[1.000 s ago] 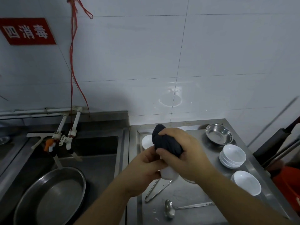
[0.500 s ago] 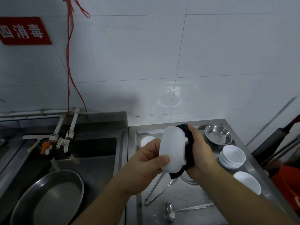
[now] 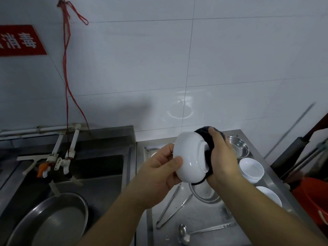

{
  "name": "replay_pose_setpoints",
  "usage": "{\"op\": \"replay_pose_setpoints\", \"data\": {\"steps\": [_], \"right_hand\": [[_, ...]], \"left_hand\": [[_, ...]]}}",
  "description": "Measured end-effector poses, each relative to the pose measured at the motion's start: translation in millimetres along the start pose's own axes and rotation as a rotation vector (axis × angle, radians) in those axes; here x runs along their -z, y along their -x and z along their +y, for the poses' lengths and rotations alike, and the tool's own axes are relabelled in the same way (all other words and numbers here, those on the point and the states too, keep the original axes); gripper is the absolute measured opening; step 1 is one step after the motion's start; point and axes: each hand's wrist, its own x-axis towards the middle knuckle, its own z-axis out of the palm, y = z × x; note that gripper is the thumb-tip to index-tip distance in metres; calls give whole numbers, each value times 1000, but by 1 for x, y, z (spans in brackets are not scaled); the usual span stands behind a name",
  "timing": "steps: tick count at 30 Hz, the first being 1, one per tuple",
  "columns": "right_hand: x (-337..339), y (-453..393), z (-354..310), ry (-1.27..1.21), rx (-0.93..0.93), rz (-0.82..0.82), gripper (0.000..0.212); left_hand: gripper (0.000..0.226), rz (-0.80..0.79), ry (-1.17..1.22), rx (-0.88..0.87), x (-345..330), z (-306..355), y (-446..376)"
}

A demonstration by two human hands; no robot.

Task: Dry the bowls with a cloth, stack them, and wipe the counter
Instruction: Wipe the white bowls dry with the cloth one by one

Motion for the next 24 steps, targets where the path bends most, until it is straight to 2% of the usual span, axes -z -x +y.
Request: {"op": "replay_pose_setpoints", "data": {"steps": [3, 6, 9, 13, 15, 19, 22, 24], "right_hand": [[0, 4, 1, -98, -235, -12, 29], [0, 7, 5, -112, -320, -29, 31], [4, 5, 4, -52, -261, -2, 27], [8, 0, -3, 33, -130, 50, 27], [9, 1, -2, 52, -94, 40, 25], [5, 5, -1, 11, -155, 38, 35], [2, 6, 1, -65, -272, 18, 33], [3, 6, 3, -76, -283, 24, 30]], "left_hand": [[35, 26, -45, -92, -7, -11, 0], [36, 48, -266, -119, -16, -23, 2], [39, 52, -340, -107, -17, -21, 2], [40, 134, -10, 51, -9, 4, -2], [35, 145, -10, 89, -6, 10, -4], [28, 87, -134, -5, -8, 1, 0], [29, 76, -402, -126, -11, -15, 5], [27, 72, -538, -152, -11, -18, 5]]}}
